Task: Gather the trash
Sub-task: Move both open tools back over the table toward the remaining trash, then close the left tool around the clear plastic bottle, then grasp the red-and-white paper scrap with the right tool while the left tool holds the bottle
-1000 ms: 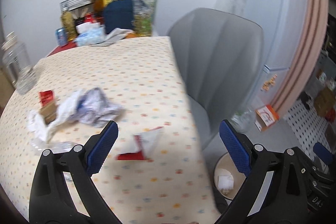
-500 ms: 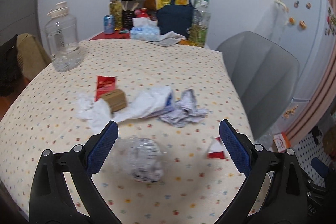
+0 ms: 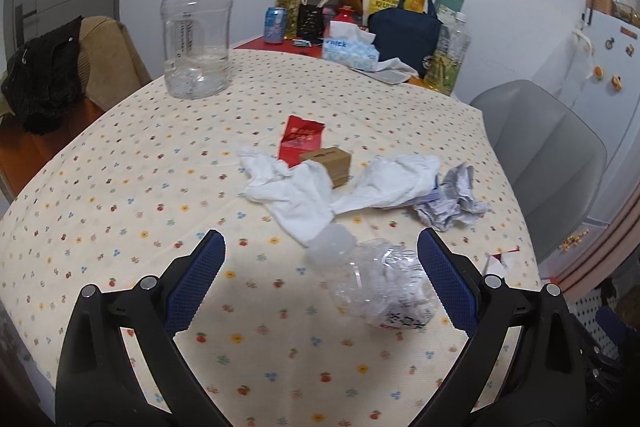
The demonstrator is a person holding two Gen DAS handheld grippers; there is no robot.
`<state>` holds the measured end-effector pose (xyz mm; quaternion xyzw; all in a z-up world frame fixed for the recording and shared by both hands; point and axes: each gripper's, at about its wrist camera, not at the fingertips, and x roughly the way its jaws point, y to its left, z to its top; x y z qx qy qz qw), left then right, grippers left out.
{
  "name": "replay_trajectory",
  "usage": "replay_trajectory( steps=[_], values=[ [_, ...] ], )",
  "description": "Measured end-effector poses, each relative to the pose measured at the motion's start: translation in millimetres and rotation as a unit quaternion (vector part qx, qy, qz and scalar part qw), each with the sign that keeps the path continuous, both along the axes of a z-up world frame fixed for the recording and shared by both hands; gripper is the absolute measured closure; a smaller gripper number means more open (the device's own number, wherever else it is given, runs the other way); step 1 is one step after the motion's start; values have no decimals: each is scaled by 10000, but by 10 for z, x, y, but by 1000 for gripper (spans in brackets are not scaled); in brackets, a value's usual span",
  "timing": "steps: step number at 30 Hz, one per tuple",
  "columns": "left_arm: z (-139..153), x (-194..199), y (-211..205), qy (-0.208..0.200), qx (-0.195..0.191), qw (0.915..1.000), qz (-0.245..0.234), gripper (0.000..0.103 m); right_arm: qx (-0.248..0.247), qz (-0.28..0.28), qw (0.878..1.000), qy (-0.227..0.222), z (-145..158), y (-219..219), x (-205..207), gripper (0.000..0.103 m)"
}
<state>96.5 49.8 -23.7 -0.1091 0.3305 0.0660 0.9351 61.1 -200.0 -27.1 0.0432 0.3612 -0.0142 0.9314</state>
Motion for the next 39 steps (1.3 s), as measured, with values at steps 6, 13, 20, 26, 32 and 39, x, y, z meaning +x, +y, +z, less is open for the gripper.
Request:
replay_trajectory(
  steps=[6, 13, 20, 26, 32, 39],
  values=[
    [-107, 70, 76, 136, -125, 9998, 40, 8, -10, 152, 9999, 73, -87, 126, 28, 8],
    [-271, 288, 29, 381, -313, 9988, -18, 15, 34, 93, 9999, 113, -126, 48, 101, 8],
    [-406, 450, -62, 623, -670, 9956, -191, 61, 108, 69, 9998, 151, -159, 8, 206, 8],
    [-189, 466, -203, 163, -628, 9975, -278, 70, 160, 71, 9997, 158, -171, -5, 340, 8],
    [20, 481, -265, -194, -457, 9985, -222, 70, 147, 146, 9996, 169, -180, 22, 503, 8],
    [19, 566, -307, -169, -127, 9996, -171, 70, 99, 389, 9988, 290, -256, 170, 659, 8]
  ],
)
